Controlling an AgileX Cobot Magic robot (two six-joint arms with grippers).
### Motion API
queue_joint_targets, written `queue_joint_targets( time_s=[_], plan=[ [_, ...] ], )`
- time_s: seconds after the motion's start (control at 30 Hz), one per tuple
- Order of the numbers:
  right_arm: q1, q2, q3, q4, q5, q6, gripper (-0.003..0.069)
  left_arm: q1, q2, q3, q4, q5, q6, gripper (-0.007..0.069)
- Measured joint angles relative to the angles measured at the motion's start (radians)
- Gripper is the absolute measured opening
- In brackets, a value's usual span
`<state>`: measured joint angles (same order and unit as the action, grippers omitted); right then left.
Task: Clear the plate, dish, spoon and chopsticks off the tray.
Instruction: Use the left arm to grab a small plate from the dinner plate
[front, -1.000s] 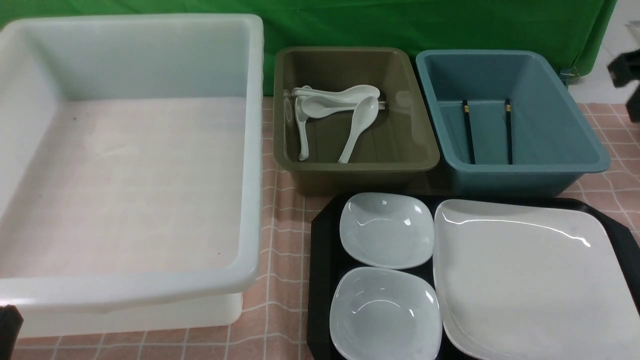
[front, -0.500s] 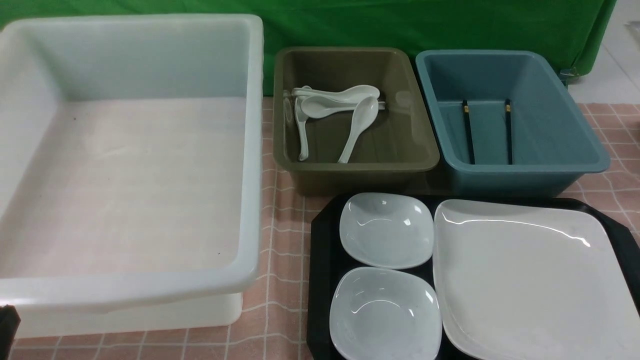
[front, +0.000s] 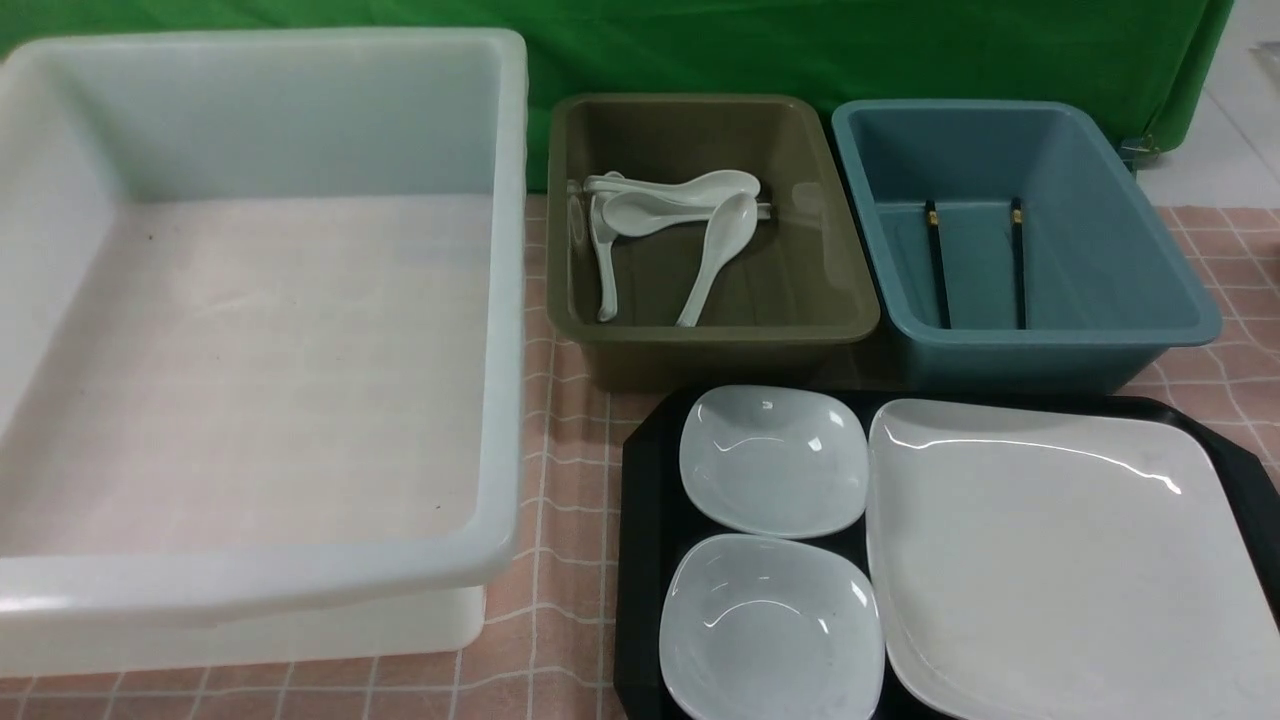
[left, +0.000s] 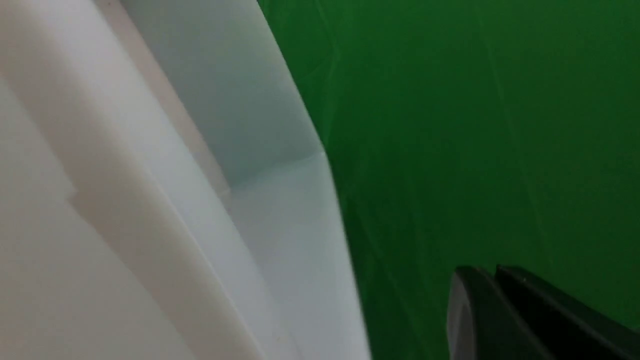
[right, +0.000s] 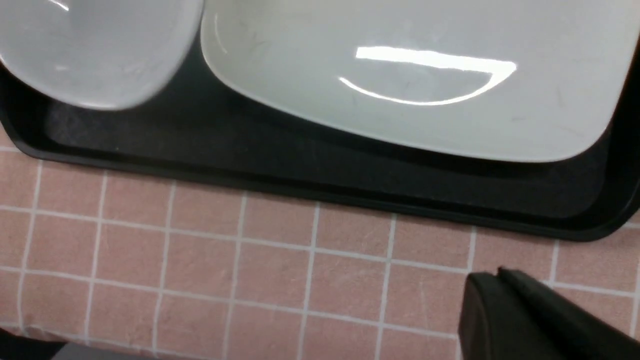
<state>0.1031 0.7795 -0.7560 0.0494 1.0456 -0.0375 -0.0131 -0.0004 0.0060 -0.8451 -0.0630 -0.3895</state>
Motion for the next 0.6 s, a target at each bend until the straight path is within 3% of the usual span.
queue_joint_targets(
  time_s=[0.17, 0.27, 0.3, 0.37, 0.43, 0.47, 0.5, 0.53, 0.57, 0.6],
  plan=[
    [0.000, 0.000, 0.000, 0.000, -0.018, 0.000, 0.0060, 0.000, 0.000, -0.009, 0.020, -0.173, -0.150, 0.0020],
    [0.000, 0.000, 0.000, 0.000, -0.027, 0.000, 0.0065, 0.000, 0.000, -0.160, 0.323, -0.143, -0.331, 0.0020],
    [0.000, 0.000, 0.000, 0.000, -0.029, 0.000, 0.0067, 0.000, 0.016, -0.259, 0.497, -0.068, -0.394, 0.0020],
    [0.000, 0.000, 0.000, 0.000, -0.034, 0.000, 0.0070, 0.000, 0.065, -0.428, 0.650, 0.063, -0.436, 0.0020],
    [0.000, 0.000, 0.000, 0.000, -0.048, 0.000, 0.0070, 0.000, 0.175, -0.631, 0.712, 0.292, -0.360, 0.0020],
    [0.000, 0.000, 0.000, 0.000, -0.049, 0.000, 0.0070, 0.000, 0.187, -0.649, 0.709, 0.313, -0.326, 0.0020],
    [0.000, 0.000, 0.000, 0.000, -0.054, 0.000, 0.0072, 0.000, 0.311, -0.802, 0.617, 0.495, -0.144, 0.0020],
    [0.000, 0.000, 0.000, 0.000, -0.054, 0.000, 0.0072, 0.000, 0.326, -0.802, 0.600, 0.516, -0.119, 0.0020],
    [0.000, 0.000, 0.000, 0.000, -0.055, 0.000, 0.0071, 0.000, 0.453, -0.925, 0.457, 0.691, 0.100, 0.0020],
    [0.000, 0.000, 0.000, 0.000, -0.055, 0.000, 0.0073, 0.000, 0.519, -0.994, 0.339, 0.786, 0.209, 0.0020]
  ],
)
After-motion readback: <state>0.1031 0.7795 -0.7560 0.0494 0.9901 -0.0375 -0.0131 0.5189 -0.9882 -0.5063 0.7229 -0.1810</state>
